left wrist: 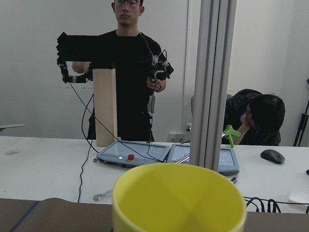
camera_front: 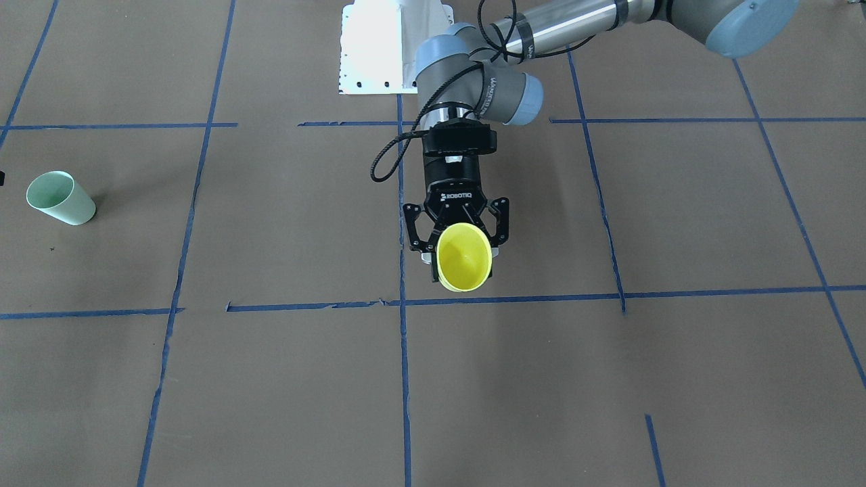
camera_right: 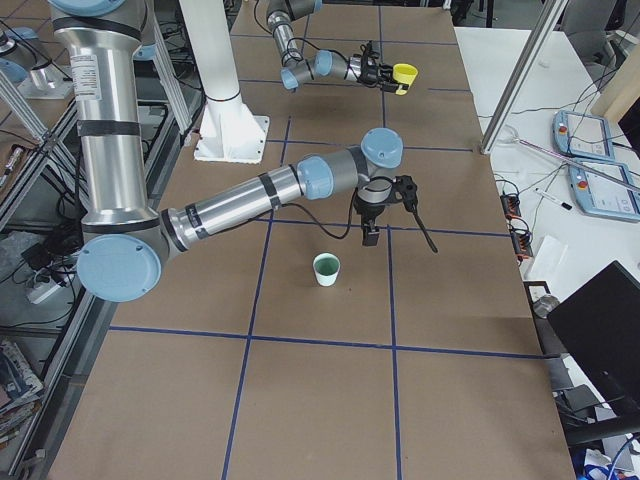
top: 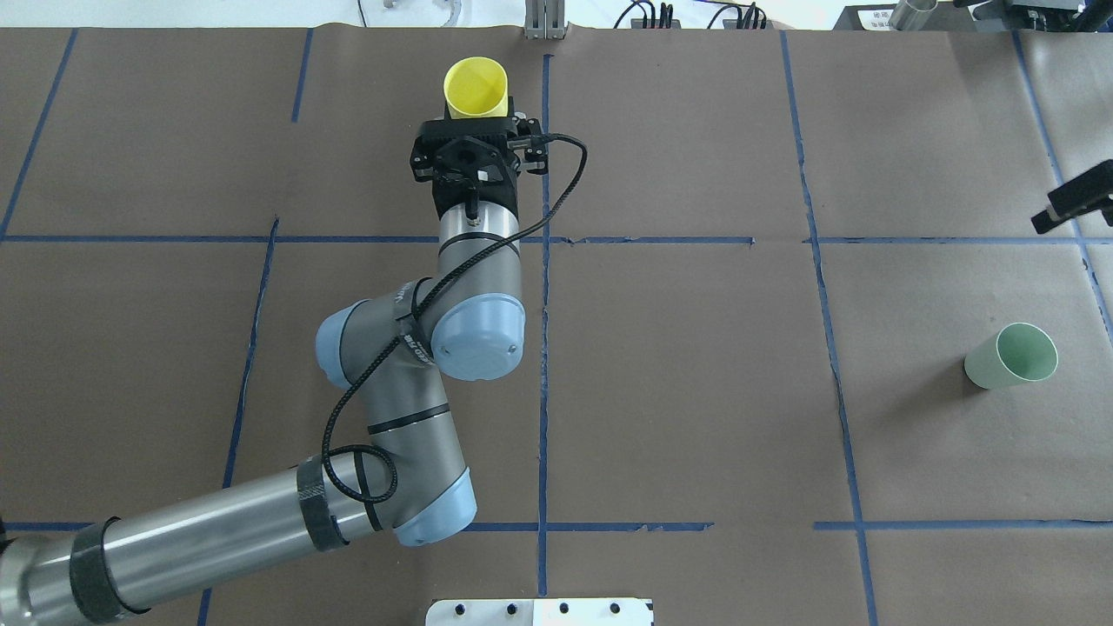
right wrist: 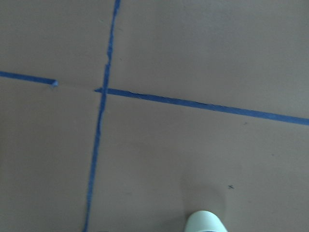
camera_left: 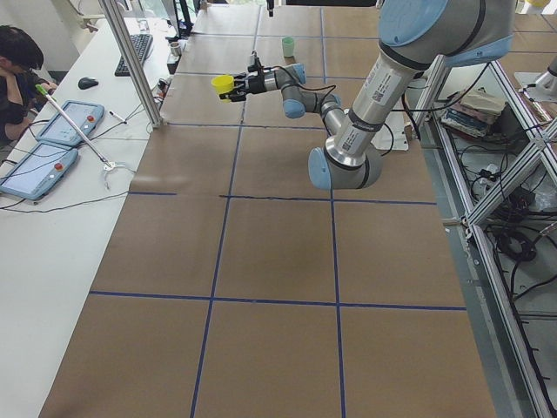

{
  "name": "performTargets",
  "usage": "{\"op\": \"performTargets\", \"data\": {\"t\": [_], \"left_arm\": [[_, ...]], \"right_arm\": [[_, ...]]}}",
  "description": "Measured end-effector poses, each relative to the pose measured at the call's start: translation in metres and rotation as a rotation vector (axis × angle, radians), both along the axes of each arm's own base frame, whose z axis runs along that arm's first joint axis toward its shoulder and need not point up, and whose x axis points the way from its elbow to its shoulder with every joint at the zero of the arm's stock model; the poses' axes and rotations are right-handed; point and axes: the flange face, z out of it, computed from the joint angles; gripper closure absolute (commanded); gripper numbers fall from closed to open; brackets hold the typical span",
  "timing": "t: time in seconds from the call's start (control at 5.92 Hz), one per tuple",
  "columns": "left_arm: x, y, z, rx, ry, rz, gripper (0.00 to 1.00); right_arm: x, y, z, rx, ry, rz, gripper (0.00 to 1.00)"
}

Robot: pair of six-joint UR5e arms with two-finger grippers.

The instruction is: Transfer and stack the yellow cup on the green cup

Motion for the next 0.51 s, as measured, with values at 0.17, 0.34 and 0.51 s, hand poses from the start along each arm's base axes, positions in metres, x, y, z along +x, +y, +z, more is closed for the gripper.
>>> {"op": "performTargets", "data": {"t": [0.17,0.34,0.51], "left_arm": [[0.014,0.008,-0.008,0.008,0.005,-0.010,0.56],[0.024,0.015,-0.008,0.010,0.008,-0.011,0.56],[0.032,0.020,-0.005,0.008,0.002,-0.009,0.56]], "right_arm": [[-0.037,-0.020,-0.069,-0.044,-0.014,0.030,0.00],[-0.082,-0.028,-0.136,-0.093,-0.024,0.059,0.00],[-0.123,-0.030,-0.185,-0.121,-0.027,0.070,0.00]]}}
